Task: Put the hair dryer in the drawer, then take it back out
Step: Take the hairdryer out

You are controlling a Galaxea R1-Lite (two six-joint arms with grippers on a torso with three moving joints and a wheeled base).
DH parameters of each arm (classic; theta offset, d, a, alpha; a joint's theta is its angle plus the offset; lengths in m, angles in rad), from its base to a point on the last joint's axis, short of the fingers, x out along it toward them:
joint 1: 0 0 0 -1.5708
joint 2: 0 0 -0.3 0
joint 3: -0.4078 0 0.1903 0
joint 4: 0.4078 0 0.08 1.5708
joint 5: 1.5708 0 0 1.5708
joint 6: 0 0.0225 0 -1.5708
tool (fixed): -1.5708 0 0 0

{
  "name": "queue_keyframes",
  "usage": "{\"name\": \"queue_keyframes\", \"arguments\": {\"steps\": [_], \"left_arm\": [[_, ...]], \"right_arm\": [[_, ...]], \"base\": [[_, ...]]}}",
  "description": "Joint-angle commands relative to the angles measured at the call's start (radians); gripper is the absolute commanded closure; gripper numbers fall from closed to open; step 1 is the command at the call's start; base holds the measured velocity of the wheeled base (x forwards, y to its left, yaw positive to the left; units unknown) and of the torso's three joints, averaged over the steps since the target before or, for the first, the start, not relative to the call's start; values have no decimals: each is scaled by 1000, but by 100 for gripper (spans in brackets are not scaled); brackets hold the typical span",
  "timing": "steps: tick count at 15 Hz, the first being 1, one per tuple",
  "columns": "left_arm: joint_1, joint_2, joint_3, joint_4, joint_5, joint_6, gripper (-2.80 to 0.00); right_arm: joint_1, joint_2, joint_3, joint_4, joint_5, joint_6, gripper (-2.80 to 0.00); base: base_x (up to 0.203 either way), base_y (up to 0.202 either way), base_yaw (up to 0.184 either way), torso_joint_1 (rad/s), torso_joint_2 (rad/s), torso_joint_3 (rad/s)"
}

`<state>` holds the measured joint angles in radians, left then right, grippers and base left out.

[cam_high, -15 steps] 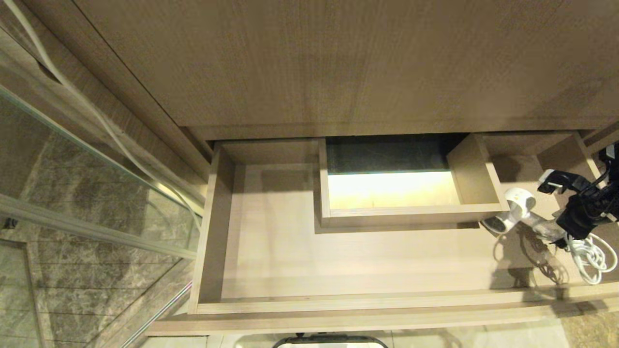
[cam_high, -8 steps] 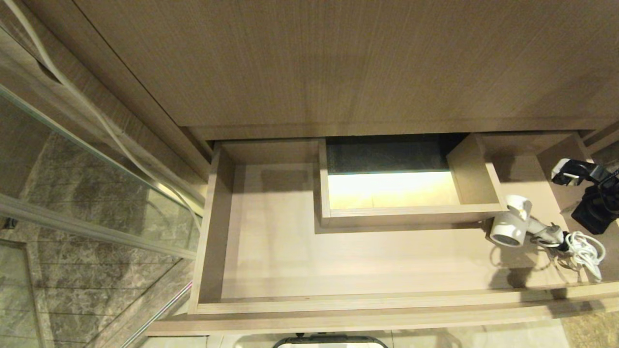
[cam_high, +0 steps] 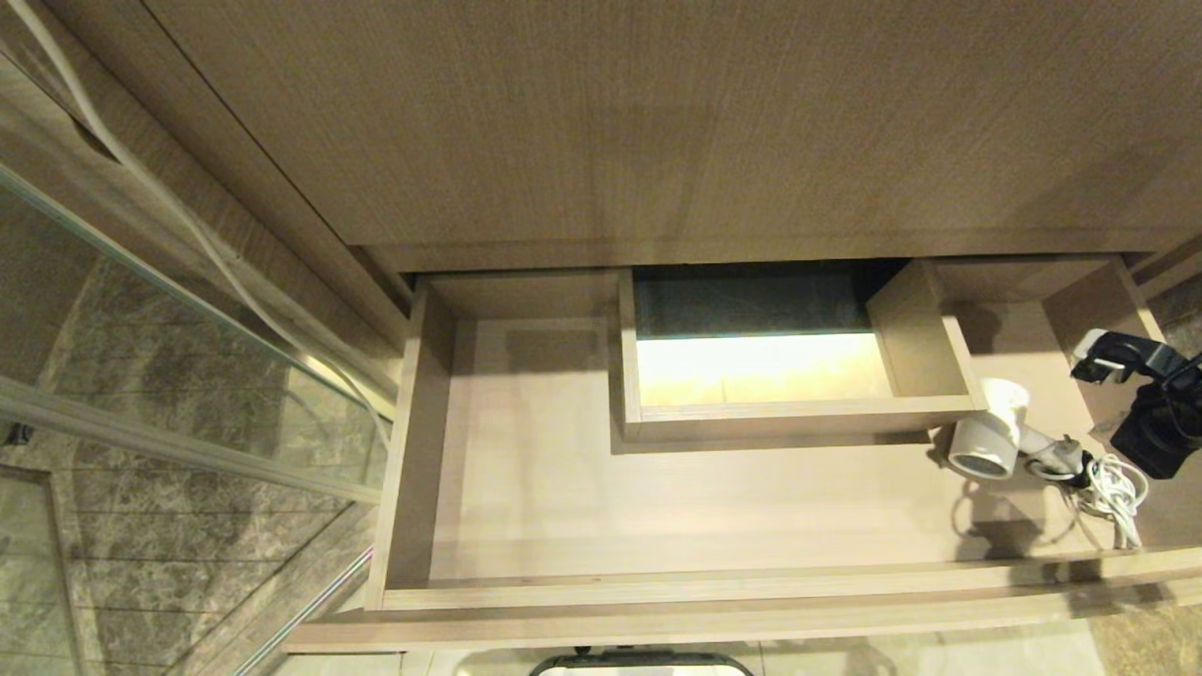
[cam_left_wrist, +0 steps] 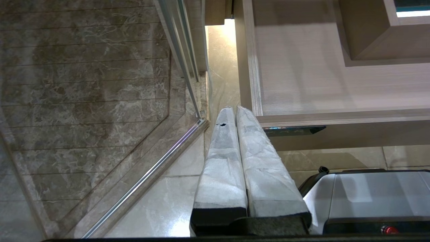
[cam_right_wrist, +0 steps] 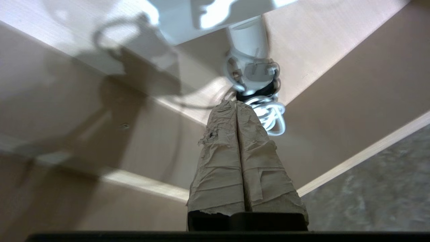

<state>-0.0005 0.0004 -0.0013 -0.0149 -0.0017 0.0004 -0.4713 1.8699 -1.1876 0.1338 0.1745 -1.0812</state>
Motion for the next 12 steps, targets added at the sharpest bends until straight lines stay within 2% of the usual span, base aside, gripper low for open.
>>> {"name": "queue_keyframes", "arguments": {"steps": [1, 6, 9, 12], "left_arm": [[-1, 0, 0, 0, 0, 0, 0], [0, 1, 0, 0, 0, 1, 0], [0, 1, 0, 0, 0, 0, 0], [0, 1, 0, 0, 0, 1, 0]], "right_arm": [[0, 78, -25, -15, -1, -25, -280], [0, 213, -61, -28, 8, -51, -280], [-19, 304, -177, -18, 35, -216, -280], [-22, 352, -227, -29, 90, -279, -280]], "base": [[0, 0, 0, 0, 0, 0], [0, 0, 0, 0, 0, 0], [0, 0, 0, 0, 0, 0], [0, 0, 0, 0, 0, 0]]}}
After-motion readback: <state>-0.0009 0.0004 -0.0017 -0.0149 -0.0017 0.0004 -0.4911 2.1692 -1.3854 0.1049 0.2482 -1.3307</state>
